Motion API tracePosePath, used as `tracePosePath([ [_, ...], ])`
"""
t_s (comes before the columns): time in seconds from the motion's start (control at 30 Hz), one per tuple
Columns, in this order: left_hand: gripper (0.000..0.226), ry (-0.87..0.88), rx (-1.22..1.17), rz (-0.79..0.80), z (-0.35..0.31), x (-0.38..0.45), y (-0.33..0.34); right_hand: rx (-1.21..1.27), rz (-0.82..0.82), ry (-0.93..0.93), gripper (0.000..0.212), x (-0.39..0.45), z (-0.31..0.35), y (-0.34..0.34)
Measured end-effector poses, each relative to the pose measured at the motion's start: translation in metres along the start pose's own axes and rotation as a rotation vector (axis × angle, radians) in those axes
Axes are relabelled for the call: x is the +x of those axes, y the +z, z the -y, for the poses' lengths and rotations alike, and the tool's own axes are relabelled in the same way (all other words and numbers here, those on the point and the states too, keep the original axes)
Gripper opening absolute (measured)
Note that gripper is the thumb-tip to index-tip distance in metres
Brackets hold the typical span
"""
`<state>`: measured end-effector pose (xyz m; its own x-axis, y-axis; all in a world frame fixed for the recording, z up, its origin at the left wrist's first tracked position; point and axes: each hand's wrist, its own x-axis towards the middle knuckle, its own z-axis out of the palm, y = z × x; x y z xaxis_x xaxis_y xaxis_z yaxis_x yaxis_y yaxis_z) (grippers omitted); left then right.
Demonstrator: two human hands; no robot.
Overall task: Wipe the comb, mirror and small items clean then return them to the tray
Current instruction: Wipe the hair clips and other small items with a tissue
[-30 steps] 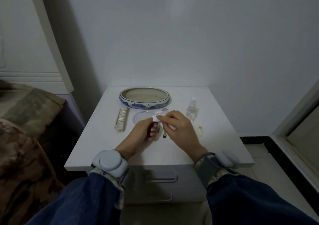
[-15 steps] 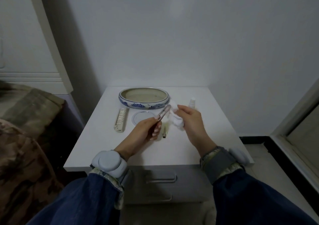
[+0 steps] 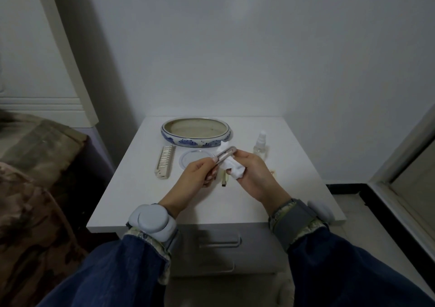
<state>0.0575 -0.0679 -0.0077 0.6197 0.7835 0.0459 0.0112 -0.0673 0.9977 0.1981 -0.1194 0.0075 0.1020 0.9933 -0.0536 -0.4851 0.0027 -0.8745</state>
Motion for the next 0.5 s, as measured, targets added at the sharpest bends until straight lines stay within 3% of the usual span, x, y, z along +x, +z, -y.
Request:
tracePosePath([
  [0.23, 0.038, -0.01, 0.005, -0.002, -0.001, 0.0, -0.001, 0.135, -0.084, -0.097, 0.026, 0.002, 0.002, 0.001],
  [0.33, 0.037, -0.017, 0.015, -0.028, -0.001, 0.0, -0.002, 0.12, -0.239, -0.219, 0.02, 0.004, 0.008, -0.004],
  [0.43, 0.036, -0.019, 0.088, -0.075, 0.0, 0.0, -0.001, -0.337, -0.442, -0.428, 0.025, 0.001, 0.009, -0.01],
  [0.5, 0.036, -0.008, 0.099, -0.091, 0.001, 0.0, -0.001, -0.735, -0.404, -0.603, 0.027, -0.002, 0.003, -0.006],
])
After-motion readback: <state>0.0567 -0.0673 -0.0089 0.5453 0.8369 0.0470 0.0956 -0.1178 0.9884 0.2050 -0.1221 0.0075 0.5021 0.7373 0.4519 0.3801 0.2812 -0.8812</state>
